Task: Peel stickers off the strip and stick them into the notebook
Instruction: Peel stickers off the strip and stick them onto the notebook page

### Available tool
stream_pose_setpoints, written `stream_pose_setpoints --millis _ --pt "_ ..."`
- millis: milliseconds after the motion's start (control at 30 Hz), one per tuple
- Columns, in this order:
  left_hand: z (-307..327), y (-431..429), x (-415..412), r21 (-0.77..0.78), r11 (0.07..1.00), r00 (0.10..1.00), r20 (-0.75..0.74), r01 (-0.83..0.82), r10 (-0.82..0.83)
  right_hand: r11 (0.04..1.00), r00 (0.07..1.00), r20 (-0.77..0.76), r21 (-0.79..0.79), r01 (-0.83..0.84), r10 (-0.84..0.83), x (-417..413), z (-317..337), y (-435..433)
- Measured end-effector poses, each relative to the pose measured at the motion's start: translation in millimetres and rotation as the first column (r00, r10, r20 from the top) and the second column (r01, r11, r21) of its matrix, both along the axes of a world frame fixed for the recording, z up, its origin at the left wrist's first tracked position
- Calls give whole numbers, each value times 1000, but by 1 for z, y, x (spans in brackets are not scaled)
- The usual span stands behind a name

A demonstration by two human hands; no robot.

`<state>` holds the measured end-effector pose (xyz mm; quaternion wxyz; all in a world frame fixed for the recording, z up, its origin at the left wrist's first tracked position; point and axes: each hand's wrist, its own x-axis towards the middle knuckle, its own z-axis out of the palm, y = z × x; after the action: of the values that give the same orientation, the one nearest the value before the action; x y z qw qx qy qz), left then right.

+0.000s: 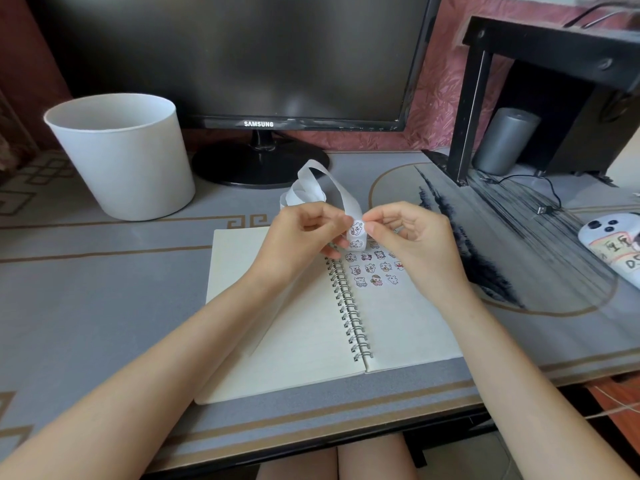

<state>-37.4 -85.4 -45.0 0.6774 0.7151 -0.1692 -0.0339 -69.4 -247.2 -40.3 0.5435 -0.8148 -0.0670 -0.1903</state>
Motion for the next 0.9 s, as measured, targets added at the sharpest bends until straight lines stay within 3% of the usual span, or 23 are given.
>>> stream_pose_setpoints --millis 533,900 --pt "0 -2 -1 -30 999 1000 -14 24 -25 1000 1000 -1 -7 4 -4 -1 0 2" --pt "0 0 -1 -22 1000 1000 -28 -13 12 971 998 71 -238 21 -4 -5 -3 -1"
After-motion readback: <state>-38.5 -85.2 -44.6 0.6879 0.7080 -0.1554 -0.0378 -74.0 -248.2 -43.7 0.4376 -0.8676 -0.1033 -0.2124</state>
